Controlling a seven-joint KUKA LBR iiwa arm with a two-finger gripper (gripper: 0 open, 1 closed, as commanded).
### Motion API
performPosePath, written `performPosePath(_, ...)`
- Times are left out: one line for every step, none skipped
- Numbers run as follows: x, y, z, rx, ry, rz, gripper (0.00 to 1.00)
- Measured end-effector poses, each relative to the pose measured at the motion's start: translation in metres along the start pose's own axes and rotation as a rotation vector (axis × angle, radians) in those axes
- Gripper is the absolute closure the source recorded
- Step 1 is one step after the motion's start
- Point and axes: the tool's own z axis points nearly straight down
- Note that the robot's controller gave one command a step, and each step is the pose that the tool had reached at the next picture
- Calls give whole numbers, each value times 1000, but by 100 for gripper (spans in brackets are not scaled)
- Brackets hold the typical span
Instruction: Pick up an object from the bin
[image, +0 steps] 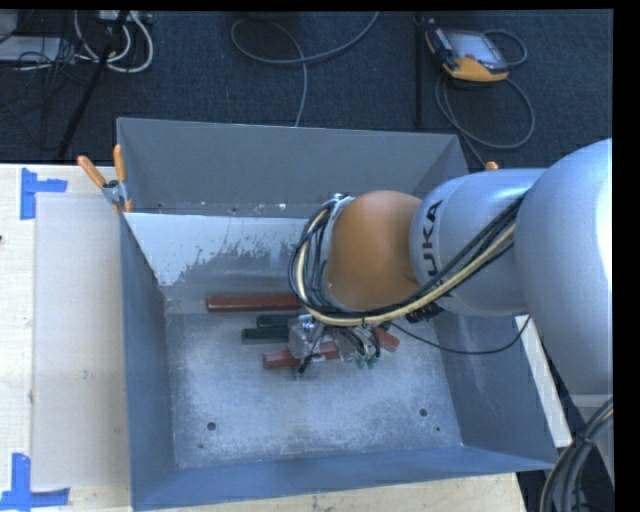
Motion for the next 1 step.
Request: performPosePath(0, 0, 0, 0, 0, 0, 100)
